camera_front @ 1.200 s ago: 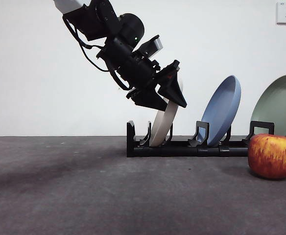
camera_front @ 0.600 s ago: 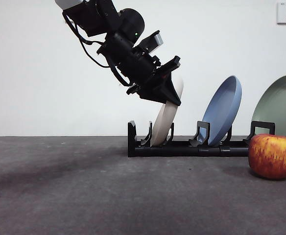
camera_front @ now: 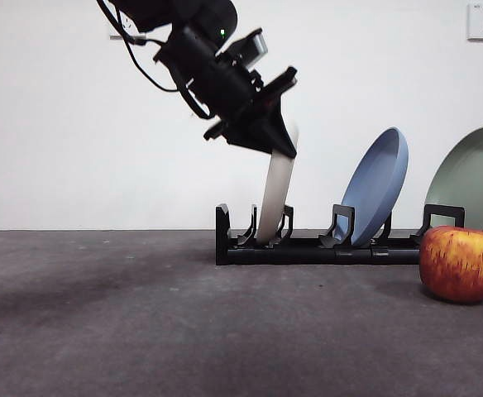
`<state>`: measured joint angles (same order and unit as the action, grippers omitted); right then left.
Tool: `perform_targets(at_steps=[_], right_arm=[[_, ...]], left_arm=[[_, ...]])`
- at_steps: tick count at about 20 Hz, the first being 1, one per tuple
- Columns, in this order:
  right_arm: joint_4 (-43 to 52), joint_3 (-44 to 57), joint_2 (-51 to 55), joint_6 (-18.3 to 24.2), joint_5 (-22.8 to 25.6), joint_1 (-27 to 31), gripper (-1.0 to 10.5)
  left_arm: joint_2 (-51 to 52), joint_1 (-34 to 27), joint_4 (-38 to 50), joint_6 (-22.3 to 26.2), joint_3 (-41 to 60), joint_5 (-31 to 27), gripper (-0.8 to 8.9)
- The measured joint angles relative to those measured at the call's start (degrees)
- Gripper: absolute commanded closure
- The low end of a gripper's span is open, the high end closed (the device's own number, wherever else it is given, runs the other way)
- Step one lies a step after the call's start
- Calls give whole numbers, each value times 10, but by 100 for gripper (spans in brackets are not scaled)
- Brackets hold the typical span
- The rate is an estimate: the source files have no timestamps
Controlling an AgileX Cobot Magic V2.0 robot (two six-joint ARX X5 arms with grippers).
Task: Take the yellow plate from the plate rack,put the plate on the table,take the apple from the table,put the apple in the plate
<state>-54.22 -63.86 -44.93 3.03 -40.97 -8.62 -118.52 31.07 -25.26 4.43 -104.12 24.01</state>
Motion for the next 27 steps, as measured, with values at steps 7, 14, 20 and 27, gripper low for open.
perform_targets(at_steps=[7,14,20,27], right_arm=[[-1,0,0,0,0,0,313],[-18,0,0,9,-4,-3,313],[-31,0,0,13,-19,-24,313],[-47,0,0,23,-45,-30,313]], left_arm=[[74,2,-5,1,0,10,821],[181,16,-185,120,0,-117,820],[192,61,-345,206,0,-231,819],[191,155,-425,232,5,-385,819]])
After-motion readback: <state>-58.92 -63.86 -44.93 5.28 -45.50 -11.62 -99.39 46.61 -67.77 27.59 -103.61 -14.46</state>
